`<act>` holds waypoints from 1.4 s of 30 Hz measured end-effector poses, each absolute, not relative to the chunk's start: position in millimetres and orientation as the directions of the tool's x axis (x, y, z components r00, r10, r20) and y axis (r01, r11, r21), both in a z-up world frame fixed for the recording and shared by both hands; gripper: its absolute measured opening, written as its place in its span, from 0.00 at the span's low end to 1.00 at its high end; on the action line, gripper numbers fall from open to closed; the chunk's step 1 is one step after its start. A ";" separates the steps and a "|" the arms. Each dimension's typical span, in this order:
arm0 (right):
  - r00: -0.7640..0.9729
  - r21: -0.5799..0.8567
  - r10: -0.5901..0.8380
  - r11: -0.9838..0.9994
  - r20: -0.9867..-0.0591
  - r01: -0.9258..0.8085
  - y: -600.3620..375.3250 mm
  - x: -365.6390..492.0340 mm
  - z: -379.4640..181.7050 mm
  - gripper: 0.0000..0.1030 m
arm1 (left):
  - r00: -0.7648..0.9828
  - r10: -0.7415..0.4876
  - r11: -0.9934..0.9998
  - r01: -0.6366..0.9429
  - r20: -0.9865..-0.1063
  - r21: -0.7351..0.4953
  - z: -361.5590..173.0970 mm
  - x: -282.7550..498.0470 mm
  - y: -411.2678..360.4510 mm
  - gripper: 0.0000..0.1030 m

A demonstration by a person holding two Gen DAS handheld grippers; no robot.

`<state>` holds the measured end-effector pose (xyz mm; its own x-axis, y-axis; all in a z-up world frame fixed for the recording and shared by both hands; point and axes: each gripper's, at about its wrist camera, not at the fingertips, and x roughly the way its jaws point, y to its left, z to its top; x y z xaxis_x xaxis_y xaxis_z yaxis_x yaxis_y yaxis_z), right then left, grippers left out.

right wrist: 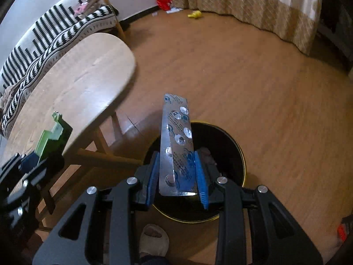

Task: Collect trash
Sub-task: 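Carry the toy shell and blister pack over the black bin with both tools, then open the right tool to drop the blister pack, then open the left tool to drop the shell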

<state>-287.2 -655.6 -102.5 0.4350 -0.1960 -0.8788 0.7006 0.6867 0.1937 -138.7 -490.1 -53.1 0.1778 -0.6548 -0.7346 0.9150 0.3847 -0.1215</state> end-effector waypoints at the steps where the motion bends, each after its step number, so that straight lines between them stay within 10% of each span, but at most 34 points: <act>1: 0.434 0.205 -0.183 0.680 -0.882 0.704 -660.4 -291.5 -107.2 0.31 | 0.177 -0.653 0.383 0.916 -0.737 -0.118 -54.5 -140.6 -494.9 0.31; 30: 0.429 0.248 -0.144 0.638 -0.891 0.729 -679.9 -284.0 -112.6 0.32 | 0.152 -0.627 0.370 0.921 -0.764 -0.121 -67.2 -136.7 -512.8 0.31; 34: 0.440 0.254 -0.155 0.632 -0.885 0.732 -681.6 -284.4 -109.3 0.59 | 0.150 -0.624 0.367 0.923 -0.767 -0.118 -68.7 -138.4 -514.4 0.31; 42: 0.451 0.260 -0.170 0.620 -0.876 0.740 -681.8 -287.7 -107.1 0.62 | 0.143 -0.621 0.362 0.924 -0.771 -0.121 -71.6 -140.7 -517.1 0.31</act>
